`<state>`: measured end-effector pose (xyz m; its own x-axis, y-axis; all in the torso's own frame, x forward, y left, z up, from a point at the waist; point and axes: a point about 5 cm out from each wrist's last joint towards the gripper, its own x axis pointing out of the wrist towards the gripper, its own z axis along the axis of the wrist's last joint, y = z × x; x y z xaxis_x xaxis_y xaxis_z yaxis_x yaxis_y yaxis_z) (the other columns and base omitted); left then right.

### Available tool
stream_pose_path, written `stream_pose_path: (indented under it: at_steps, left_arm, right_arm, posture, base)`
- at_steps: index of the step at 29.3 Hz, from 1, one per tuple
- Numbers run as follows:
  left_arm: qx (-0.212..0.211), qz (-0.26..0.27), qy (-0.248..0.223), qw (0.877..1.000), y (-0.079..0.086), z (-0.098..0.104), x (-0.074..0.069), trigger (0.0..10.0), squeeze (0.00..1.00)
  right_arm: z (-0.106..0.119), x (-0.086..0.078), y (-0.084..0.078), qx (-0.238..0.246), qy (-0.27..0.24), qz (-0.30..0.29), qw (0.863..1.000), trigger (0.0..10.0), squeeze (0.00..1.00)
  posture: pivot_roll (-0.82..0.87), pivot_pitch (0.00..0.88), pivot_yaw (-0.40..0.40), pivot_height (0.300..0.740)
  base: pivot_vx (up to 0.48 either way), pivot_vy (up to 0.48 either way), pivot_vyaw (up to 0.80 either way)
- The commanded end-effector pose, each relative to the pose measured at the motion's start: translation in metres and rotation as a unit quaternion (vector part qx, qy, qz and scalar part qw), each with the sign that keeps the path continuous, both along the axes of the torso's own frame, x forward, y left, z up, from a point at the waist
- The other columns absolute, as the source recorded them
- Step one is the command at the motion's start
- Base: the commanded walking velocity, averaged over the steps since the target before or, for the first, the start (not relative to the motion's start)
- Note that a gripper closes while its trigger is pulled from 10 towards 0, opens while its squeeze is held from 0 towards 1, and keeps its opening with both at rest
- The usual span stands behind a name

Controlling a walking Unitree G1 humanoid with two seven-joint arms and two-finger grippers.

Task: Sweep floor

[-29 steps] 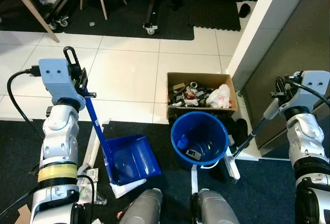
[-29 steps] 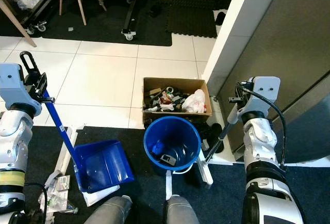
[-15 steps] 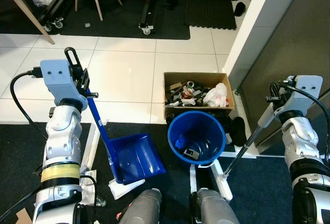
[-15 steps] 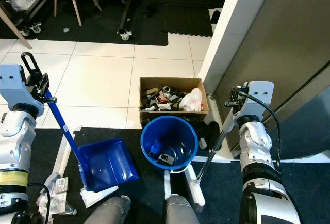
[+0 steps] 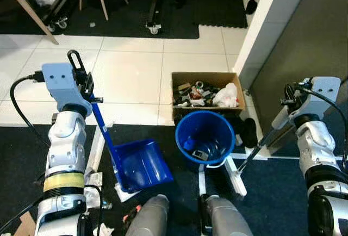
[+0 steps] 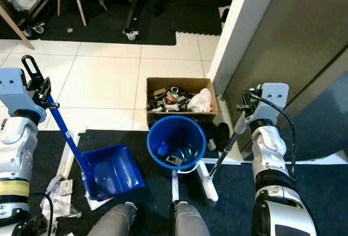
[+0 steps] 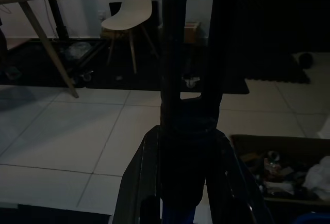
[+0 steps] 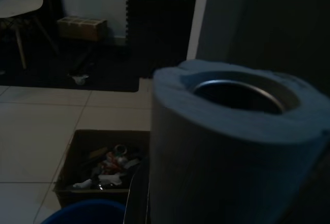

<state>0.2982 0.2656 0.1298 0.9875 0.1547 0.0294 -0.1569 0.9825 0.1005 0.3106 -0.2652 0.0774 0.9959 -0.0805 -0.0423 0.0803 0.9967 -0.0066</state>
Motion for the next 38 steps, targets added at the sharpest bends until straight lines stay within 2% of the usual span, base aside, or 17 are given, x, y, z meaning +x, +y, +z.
stream_pose_path:
  at_steps: [1,14,38]
  left_arm:
    - [0.000,-0.003,-0.013,1.000,-0.0018,0.0034,0.0023,10.0,0.00]
    - [0.000,-0.002,-0.013,1.000,-0.0010,0.0034,0.0027,10.0,0.00]
    - [-0.001,-0.002,-0.016,1.000,-0.0013,0.0034,0.0032,10.0,0.00]
  right_arm:
    - [0.0014,0.0015,0.0015,-0.007,-0.004,0.004,1.000,10.0,0.00]
    - [-0.0002,0.0014,0.0020,-0.018,0.003,0.006,1.000,10.0,0.00]
    - [-0.0033,0.0003,0.0032,-0.024,0.008,0.009,1.000,10.0,0.00]
  posture:
    - [0.03,0.000,-0.056,0.740]
    - [0.03,0.000,-0.057,0.740]
    - [0.03,0.000,-0.056,0.740]
  base:
    - [-0.368,0.000,0.00]
    - [-0.346,0.000,0.00]
    - [0.000,0.000,0.00]
